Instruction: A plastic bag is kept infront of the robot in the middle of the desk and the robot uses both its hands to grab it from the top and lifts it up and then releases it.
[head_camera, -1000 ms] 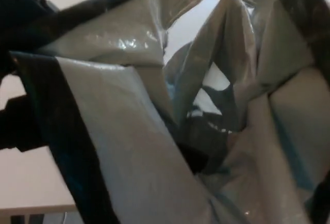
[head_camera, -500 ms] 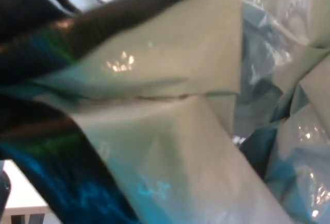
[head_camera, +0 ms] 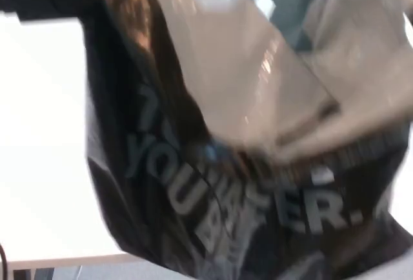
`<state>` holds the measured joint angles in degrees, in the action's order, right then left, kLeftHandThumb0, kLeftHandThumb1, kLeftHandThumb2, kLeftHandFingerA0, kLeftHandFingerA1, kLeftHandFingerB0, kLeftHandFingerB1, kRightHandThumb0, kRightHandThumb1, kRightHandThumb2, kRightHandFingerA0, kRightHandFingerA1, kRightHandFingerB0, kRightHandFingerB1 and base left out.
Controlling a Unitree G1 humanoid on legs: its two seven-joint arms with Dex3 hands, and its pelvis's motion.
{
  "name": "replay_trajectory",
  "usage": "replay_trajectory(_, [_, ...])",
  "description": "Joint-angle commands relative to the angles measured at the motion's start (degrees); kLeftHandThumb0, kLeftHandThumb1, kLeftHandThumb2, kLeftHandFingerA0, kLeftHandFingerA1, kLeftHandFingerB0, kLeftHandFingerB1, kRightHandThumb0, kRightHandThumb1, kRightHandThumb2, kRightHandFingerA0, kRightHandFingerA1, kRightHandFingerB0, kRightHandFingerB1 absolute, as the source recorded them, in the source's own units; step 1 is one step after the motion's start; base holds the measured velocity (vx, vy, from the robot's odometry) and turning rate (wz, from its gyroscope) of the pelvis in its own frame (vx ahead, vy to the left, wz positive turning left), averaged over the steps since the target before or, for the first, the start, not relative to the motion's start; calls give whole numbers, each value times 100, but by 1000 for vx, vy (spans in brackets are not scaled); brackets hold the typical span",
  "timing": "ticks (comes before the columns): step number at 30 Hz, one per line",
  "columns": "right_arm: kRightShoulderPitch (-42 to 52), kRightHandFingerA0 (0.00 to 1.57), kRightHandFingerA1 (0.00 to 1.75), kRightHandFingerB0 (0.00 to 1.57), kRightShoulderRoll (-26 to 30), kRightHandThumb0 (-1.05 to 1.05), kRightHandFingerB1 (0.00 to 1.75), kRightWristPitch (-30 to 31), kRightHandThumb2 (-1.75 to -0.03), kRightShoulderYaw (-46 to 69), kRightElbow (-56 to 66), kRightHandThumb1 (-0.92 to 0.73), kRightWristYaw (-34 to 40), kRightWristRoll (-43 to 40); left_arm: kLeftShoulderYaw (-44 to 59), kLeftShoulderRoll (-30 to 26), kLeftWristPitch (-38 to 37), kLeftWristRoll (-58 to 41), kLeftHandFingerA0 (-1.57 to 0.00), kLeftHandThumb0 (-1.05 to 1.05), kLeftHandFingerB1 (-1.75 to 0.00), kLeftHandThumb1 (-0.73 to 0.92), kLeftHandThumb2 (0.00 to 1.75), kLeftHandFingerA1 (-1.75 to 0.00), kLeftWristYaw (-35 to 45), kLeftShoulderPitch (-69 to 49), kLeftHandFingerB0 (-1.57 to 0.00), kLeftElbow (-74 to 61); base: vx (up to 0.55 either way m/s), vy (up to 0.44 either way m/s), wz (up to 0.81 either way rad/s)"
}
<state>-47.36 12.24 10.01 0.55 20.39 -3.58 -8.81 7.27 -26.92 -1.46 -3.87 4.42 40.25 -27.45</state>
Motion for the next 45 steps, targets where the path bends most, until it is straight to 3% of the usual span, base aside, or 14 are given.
replay_trajectory(1, [-3482, 112, 157, 86, 1013, -43, 156, -323, -65, 7, -6301, -76, 787, 1205, -577, -1428, -1883, 1846, -119, -38, -132, 53, 86, -145, -438, 3302, -95, 5601, 0, 0, 0])
replay_trajectory(6, [-4125, 102, 147, 88, 1381, -39, 122, -234, -67, -314, -7691, -78, 1620, 1687, -1612, -1902, -1266, 3253, -77, -18, -171, 73, 58, -175, -1674, 4557, -50, 7269, 0, 0, 0])
replay_trajectory(7, [-4215, 88, 98, 77, 1416, -38, 82, 49, -105, -394, -7786, -64, 1699, 1760, -1666, -1984, -1330, 3278, -73, -16, -170, 72, 57, -175, -1695, 4614, -47, 7394, 0, 0, 0])
replay_trajectory(8, [-4227, 47, 64, 27, 1556, -48, 52, 237, -105, -555, -7842, -64, 1365, 1847, -2014, -2252, -900, 3692, -46, -43, -64, 51, 82, -83, -1593, 4666, -33, 7519, 0, 0, 0])
replay_trajectory(9, [-4218, 29, 37, 27, 1625, -65, 31, 271, -66, -620, -7884, -86, 1082, 1838, -2166, -2350, -616, 3830, -23, -55, -42, 46, 76, -56, -1481, 4684, -20, 7573, 0, 0, 0])
replay_trajectory(20, [-3589, 37, 38, 24, 1814, -71, 30, -15, -64, -879, -8159, -79, 481, 1742, -2128, -3236, -509, 3215, 0, -35, -48, 49, 103, -48, -202, 3377, 0, 7388, 0, 0, 0])
replay_trajectory(21, [-3541, 45, 40, 28, 1818, -68, 31, -35, -64, -843, -8180, -78, 467, 1683, -2131, -3286, -551, 3198, -15, -62, -27, 72, 61, -30, -274, 3275, -5, 7408, 0, 0, 0])
replay_trajectory(24, [-3438, 49, 58, 29, 1841, -68, 48, -164, -95, -828, -8242, -62, 463, 1624, -2166, -3402, -627, 3211, -13, -58, -20, 68, 64, -28, -508, 3123, -4, 7494, 0, 0, 0])
replay_trajectory(25, [-3252, 52, 45, 38, 1894, -64, 35, -273, -63, -833, -8305, -75, 410, 1598, -2128, -3581, -737, 3138, -15, -62, -19, 71, 62, -28, -599, 2926, 0, 7614, 0, 0, 0])
replay_trajectory(31, [-2837, 43, 46, 30, 2175, -69, 34, -603, -62, -668, -8648, -73, 113, 1348, -2004, -4192, -438, 2794, -9, -66, -13, 77, 64, -29, -227, 2269, 0, 7632, 0, 0, 0])
replay_trajectory(33, [-2661, 34, 44, 27, 2289, -68, 33, -734, -62, -691, -8729, -72, 120, 1380, -1840, -4396, -508, 2637, -8, -76, -20, 64, 97, -36, -414, 1913, 0, 7746, 0, 0, 0])
replay_trajectory(38, [-1745, 31, 40, 26, 2413, -70, 33, -1393, -63, -268, -8117, -76, 49, 1028, -270, -4925, -1052, 1392, -3, -80, -26, 89, 67, -64, -477, -166, 0, 7487, 0, 0, 0])
replay_trajectory(39, [-1035, 22, 38, 23, 2449, -70, 32, -1585, -63, -17, -7315, -75, -75, 792, 684, -4837, -1034, 761, -6, -86, -21, 92, 68, -100, 15, -898, 0, 7374, 0, 0, 0])
replay_trajectory(45, [1743, 16, 35, 20, 2259, -66, 30, -2429, -61, 925, -4553, -70, -283, 162, 4679, -3197, 231, -254, 0, -103, -20, 77, 114, -40, 2134, -4385, 0, 5231, 0, 0, 0])
